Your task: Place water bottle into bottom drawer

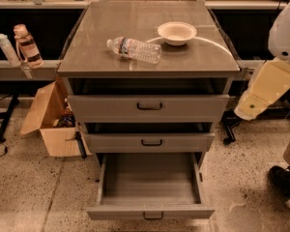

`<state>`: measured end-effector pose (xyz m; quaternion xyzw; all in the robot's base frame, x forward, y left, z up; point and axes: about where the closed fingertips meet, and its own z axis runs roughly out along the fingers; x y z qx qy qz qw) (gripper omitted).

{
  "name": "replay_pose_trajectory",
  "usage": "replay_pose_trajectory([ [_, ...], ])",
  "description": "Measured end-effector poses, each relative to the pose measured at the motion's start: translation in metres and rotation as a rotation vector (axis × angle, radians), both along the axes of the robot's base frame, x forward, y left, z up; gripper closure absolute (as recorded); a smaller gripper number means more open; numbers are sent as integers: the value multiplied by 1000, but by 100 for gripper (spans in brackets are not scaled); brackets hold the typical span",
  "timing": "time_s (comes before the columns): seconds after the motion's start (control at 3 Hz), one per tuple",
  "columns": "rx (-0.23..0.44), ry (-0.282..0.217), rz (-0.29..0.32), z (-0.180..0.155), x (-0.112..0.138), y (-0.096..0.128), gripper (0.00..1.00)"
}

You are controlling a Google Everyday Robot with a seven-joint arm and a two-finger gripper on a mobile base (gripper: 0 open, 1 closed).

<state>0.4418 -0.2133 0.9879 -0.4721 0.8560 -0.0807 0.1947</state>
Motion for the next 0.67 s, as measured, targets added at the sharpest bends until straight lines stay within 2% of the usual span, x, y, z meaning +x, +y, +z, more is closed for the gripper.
replay_pose_trajectory([
  [0.33, 27, 1, -59, 1, 0, 0, 0],
  [0.67, 29, -1, -59, 2, 0, 1, 0],
])
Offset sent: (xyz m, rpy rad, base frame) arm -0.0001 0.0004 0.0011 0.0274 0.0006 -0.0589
